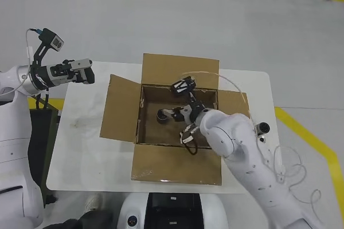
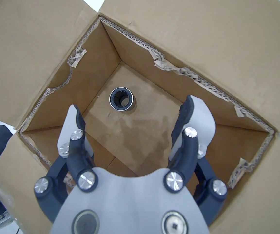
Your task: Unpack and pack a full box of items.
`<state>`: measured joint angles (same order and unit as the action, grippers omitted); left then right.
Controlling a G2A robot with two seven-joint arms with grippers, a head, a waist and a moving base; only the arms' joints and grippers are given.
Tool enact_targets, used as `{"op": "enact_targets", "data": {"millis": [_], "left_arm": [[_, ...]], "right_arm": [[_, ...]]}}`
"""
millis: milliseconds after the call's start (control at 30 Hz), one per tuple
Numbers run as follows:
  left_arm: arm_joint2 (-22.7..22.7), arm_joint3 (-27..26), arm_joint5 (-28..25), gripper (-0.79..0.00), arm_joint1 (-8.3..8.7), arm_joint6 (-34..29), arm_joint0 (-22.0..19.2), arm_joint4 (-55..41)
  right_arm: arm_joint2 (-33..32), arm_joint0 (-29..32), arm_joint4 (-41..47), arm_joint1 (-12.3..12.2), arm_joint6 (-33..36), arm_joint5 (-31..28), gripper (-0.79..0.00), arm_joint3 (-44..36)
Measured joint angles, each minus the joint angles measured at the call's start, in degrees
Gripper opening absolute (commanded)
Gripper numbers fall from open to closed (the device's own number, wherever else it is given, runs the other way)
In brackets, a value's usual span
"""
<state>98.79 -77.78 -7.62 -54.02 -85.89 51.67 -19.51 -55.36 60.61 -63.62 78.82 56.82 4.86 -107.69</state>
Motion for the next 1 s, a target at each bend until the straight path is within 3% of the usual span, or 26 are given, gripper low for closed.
{"op": "enact_targets", "data": {"millis": [567,1000], "left_arm": [[0.0,0.0,0.0,0.0,0.0,0.0,0.0,0.0],[0.0,0.0,0.0,0.0,0.0,0.0,0.0,0.0]], "right_arm": [[-17.3,16.7,-2.3,-3.2,-1.1,-1.7,-0.028,-17.4],[-30.9,25.4,-0.4,-4.5,-1.7,-1.0,-0.015,-19.9]]}}
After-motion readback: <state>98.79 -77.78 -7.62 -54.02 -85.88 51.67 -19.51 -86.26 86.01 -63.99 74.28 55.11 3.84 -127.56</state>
